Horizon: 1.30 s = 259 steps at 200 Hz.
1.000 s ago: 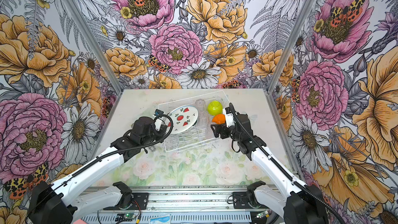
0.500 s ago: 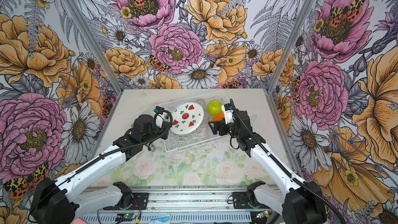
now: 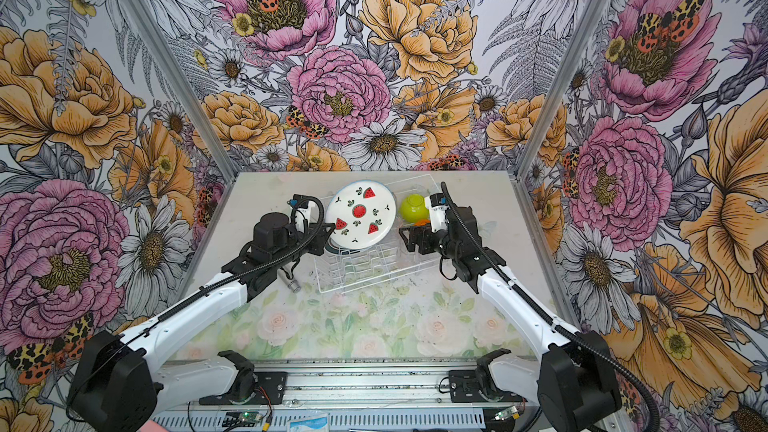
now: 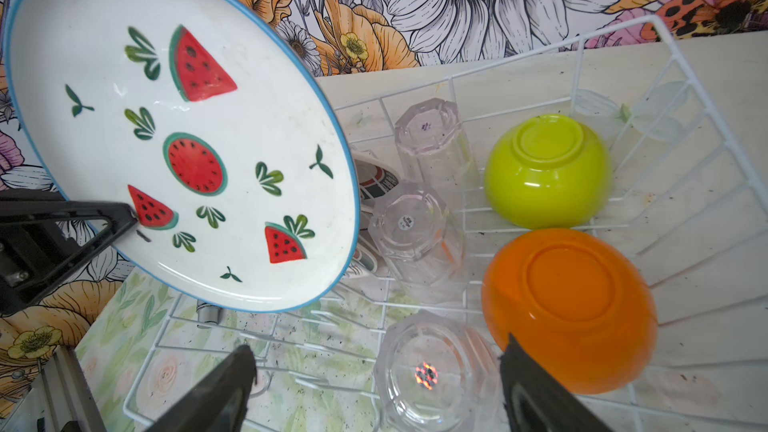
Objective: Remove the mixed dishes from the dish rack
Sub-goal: 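Lift the watermelon-print plate up out of the rack with the left gripper, then grasp the raised plate's rim with the right gripper while the left gripper holds it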
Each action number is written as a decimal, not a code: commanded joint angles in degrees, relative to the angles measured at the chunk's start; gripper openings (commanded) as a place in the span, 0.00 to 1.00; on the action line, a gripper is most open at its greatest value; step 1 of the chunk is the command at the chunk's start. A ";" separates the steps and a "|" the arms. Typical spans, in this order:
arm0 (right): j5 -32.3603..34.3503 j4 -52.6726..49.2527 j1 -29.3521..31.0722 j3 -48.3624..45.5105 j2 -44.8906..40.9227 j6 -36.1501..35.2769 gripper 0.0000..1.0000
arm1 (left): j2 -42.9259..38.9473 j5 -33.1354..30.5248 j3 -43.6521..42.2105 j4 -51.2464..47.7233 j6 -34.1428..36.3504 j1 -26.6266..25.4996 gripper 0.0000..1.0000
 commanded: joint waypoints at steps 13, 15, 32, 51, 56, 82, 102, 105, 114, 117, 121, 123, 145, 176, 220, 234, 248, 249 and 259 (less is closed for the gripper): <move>-1.08 5.02 -0.56 2.73 2.19 2.44 0.93 | 1.70 5.86 3.61 14.22 -5.08 1.00 0.00; -1.08 5.28 -0.52 2.74 2.27 2.52 0.93 | 1.85 6.04 3.72 14.48 -5.25 1.11 0.00; -1.30 7.82 -0.73 2.93 3.05 3.69 0.93 | 2.92 8.01 3.96 17.55 -7.71 2.05 0.00; -1.95 10.55 -0.88 3.52 4.18 4.84 0.92 | 4.34 10.59 4.11 21.52 -10.84 3.13 0.00; -1.99 11.05 -0.87 3.80 4.70 5.06 0.92 | 4.81 11.39 4.21 22.67 -11.75 3.41 0.00; -2.49 11.99 -0.94 5.35 6.76 5.67 0.91 | 6.79 14.45 5.18 26.66 -16.03 4.00 0.00; -2.61 14.00 -1.04 5.60 7.28 6.05 0.90 | 7.46 15.47 5.36 28.72 -18.17 3.76 0.00; -2.60 14.41 -1.05 5.62 7.28 6.13 0.90 | 7.60 15.48 5.44 28.93 -18.35 3.70 0.00; -2.46 15.85 -1.10 5.64 7.47 6.53 0.90 | 7.79 15.66 5.54 29.15 -18.86 3.53 0.00; -2.43 16.29 -1.13 5.60 7.61 6.77 0.90 | 7.93 15.71 5.61 29.24 -18.94 3.52 0.00; -2.37 16.95 -1.17 5.65 7.75 7.04 0.90 | 8.03 15.76 5.66 29.48 -19.24 3.33 0.00; -2.33 17.29 -1.20 5.71 7.92 7.20 0.89 | 8.07 15.77 5.64 29.61 -19.36 3.27 0.00; -2.98 20.18 -1.31 6.64 9.45 8.82 0.88 | 8.76 16.17 5.45 32.11 -22.46 2.94 0.00; -5.05 24.58 -1.65 7.85 10.85 11.45 0.82 | 9.67 16.90 6.02 34.08 -26.09 2.09 0.00; -7.12 36.98 -1.71 6.34 12.14 18.22 0.76 | 11.11 17.79 6.94 35.72 -28.29 1.42 0.00; -7.35 38.48 -1.71 6.52 13.00 19.73 0.73 | 11.25 17.84 7.03 36.01 -28.79 1.41 0.00; -8.38 40.23 -1.67 6.55 13.84 21.08 0.69 | 11.25 17.79 7.12 35.73 -28.80 1.42 0.00; -8.51 40.32 -1.66 6.58 13.90 21.13 0.69 | 11.25 17.79 7.12 35.69 -28.80 1.41 0.00; -9.43 41.18 -1.71 6.71 14.42 21.82 0.65 | 11.34 18.00 7.21 35.39 -28.56 1.61 0.00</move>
